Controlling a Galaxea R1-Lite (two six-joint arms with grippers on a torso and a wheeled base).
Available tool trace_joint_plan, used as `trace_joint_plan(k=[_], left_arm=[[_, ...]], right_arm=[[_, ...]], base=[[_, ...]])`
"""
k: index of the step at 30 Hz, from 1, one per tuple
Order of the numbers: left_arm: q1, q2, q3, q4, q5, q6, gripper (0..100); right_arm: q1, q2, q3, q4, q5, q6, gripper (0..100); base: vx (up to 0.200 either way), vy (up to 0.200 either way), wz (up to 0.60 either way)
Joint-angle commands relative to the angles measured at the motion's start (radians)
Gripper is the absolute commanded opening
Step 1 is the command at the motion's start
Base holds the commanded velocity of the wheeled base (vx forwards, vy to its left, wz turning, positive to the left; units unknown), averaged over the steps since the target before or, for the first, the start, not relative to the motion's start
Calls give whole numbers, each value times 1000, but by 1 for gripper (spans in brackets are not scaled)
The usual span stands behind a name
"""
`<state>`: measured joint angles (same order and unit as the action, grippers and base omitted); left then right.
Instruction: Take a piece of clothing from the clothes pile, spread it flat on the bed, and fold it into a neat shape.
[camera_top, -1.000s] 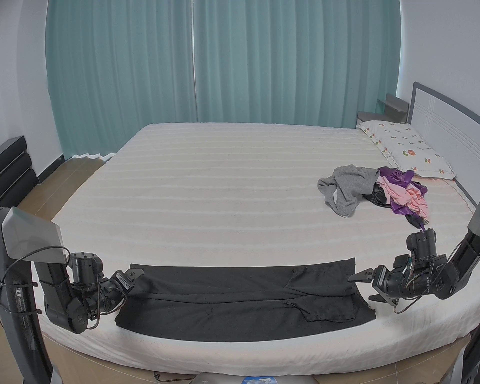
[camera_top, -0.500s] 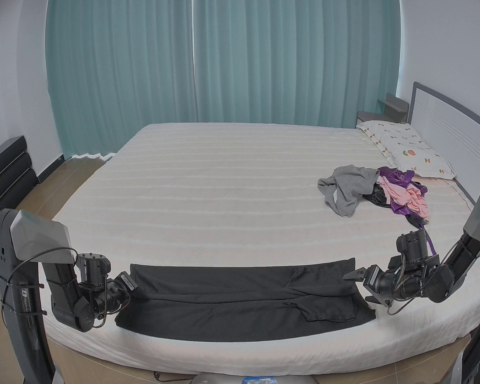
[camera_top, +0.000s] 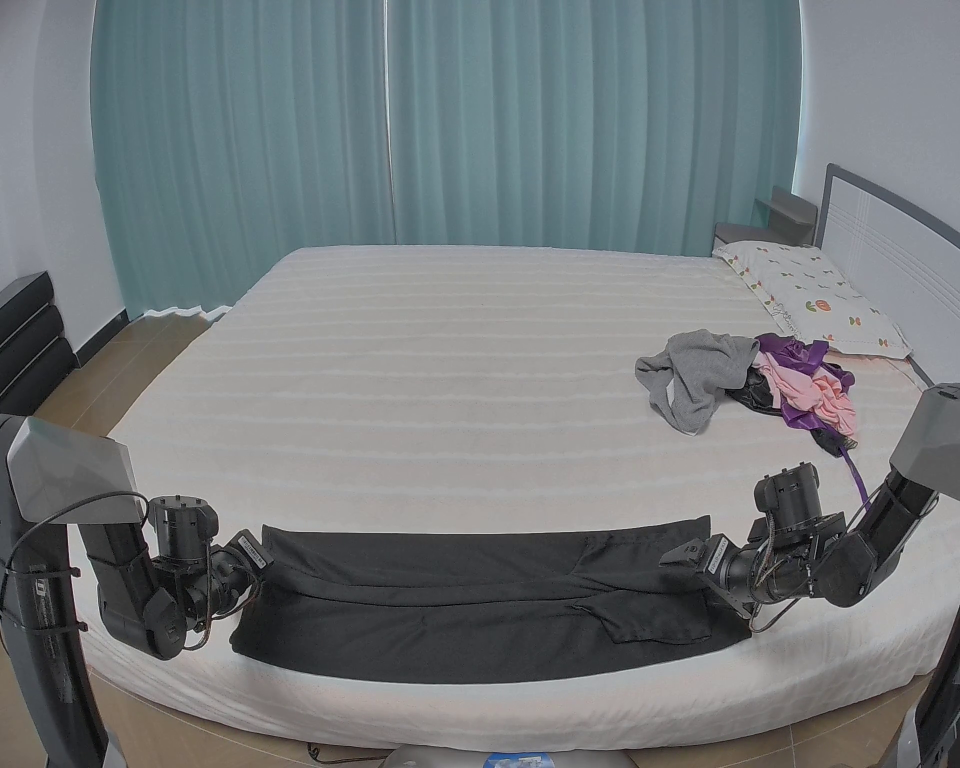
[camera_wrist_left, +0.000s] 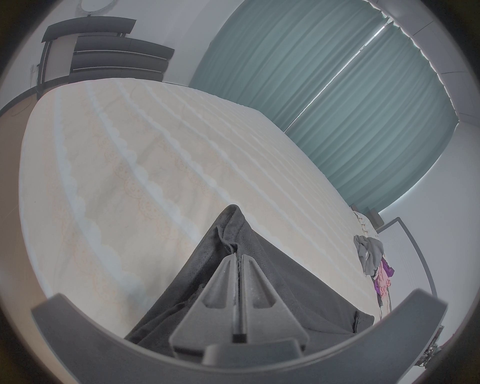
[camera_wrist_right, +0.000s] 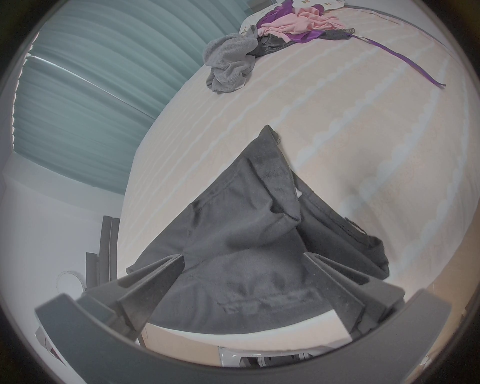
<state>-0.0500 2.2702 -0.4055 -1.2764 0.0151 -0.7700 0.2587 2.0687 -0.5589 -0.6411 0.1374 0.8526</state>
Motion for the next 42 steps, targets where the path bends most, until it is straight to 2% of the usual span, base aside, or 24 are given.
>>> trace_joint_plan(k=[1,5,12,13,24,31,37,42], left_arm=[[1,-1,-3,0,-1,-2,0],[2,0,-6,-1,-1,-2,0],[4,0,-7,-1,-1,-3,0],[4,0,-7,-1,0,-3,0],[18,-23,-35,2,-9,-5,0],[32,-44,-116,6,-12,-6,0],[42,-34,-272,11,-3,-32,0],[41,-32,-265,11,-4,-57,0]], right_arm=[[1,71,-49,0,-18,2,100],[2,108,-98,0,-55,23,100],[5,136,-118,-11,-75,36,100],[8,129,-113,-11,-79,36,0],[-4,108,-136,-11,-90,36,0],[-3,110,-269,-12,-104,37,0],[-12,145,-447,-12,-133,39,0],[-3,157,-458,-12,-156,59,0]], base=[[0,0,0],[0,0,0],[0,0,0],[0,0,0],[0,0,0],[0,0,0],[0,0,0],[0,0,0]])
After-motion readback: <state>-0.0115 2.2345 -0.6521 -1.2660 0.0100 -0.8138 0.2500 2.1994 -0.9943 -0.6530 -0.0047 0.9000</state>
